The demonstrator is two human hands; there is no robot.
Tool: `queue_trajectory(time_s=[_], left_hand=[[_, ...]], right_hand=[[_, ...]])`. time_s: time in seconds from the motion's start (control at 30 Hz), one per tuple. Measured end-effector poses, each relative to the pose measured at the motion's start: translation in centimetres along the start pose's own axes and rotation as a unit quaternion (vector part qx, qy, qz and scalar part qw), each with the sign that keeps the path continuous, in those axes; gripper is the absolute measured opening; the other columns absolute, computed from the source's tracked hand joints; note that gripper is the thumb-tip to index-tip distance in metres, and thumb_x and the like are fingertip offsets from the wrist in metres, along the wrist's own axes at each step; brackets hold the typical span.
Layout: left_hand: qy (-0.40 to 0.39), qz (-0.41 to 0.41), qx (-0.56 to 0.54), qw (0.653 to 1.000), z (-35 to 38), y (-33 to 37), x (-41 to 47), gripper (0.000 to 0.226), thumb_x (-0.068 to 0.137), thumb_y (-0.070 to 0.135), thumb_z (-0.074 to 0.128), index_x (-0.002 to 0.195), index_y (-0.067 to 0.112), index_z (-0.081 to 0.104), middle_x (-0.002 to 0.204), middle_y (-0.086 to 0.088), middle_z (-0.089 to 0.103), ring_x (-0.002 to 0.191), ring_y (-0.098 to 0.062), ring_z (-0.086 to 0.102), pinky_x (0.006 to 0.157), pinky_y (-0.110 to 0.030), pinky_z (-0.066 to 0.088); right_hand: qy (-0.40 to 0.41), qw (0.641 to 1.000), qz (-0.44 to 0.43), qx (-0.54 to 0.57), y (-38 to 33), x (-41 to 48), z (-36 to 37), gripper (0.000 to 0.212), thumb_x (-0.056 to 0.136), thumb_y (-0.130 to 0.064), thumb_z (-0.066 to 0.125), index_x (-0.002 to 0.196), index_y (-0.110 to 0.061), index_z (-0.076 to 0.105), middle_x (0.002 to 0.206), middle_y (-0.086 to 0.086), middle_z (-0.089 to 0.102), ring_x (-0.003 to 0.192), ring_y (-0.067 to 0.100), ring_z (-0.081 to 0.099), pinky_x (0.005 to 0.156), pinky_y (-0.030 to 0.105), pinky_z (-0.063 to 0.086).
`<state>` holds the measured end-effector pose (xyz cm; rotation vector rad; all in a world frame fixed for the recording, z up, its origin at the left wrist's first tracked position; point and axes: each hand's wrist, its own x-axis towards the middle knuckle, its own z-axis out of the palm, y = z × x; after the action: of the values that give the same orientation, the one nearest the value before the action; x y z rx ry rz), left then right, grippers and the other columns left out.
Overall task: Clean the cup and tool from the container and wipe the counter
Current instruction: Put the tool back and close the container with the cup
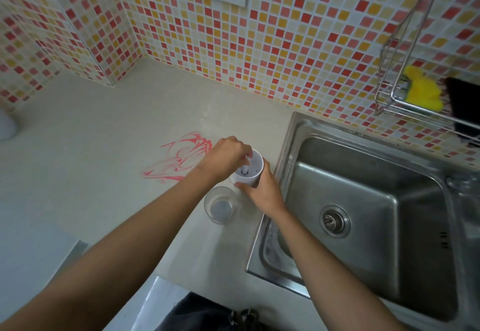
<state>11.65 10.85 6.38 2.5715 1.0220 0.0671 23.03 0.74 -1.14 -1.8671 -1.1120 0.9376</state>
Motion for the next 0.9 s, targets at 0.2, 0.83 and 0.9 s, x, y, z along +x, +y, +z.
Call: queue_trajectory(time_s=[0.2, 0.83, 0.9], left_hand=[[0.018, -0.002, -0.033, 0.999, 0.5, -0.6, -0.7, 0.028, 0.097, 0.014, 0.056, 0.122, 0.012, 0.068, 0.114, -0.012, 0.071, 0.105, -0.029, 0.060, 0.087, -0.033, 0.043], [0.057, -0.164, -0.348, 0.921, 9.8, -3.4, -11.4, 0.090, 0.066, 0.037, 0.084, 0.142, 0.014, 0.043, 0.140, -0.005, 0.051, 0.128, -0.023, 0.047, 0.109, -0.037, 0.037], [0.057, -0.158, -0.342, 0.924, 9.6, -3.4, -10.4, 0.088, 0.068, 0.028, 0.087, 0.143, 0.013, 0.043, 0.140, -0.007, 0.051, 0.129, -0.025, 0.047, 0.110, -0.037, 0.037]], right_hand=[[0.005, 1.000, 0.008, 0.008, -0.3, 0.1, 0.0, 0.082, 0.063, -0.039, 0.086, 0.129, -0.034, 0.039, 0.121, -0.013, 0.058, 0.107, 0.007, 0.057, 0.085, 0.022, 0.045], [-0.045, 0.943, -0.139, -0.298, -0.6, -4.9, -6.5, 0.081, 0.063, -0.033, 0.081, 0.134, -0.031, 0.042, 0.127, -0.003, 0.038, 0.113, 0.020, 0.047, 0.090, 0.034, 0.047], [-0.048, 0.922, -0.157, -0.351, -2.0, -4.8, -7.0, 0.081, 0.065, -0.034, 0.076, 0.137, -0.031, 0.041, 0.130, -0.001, 0.037, 0.117, 0.022, 0.039, 0.092, 0.039, 0.047]])
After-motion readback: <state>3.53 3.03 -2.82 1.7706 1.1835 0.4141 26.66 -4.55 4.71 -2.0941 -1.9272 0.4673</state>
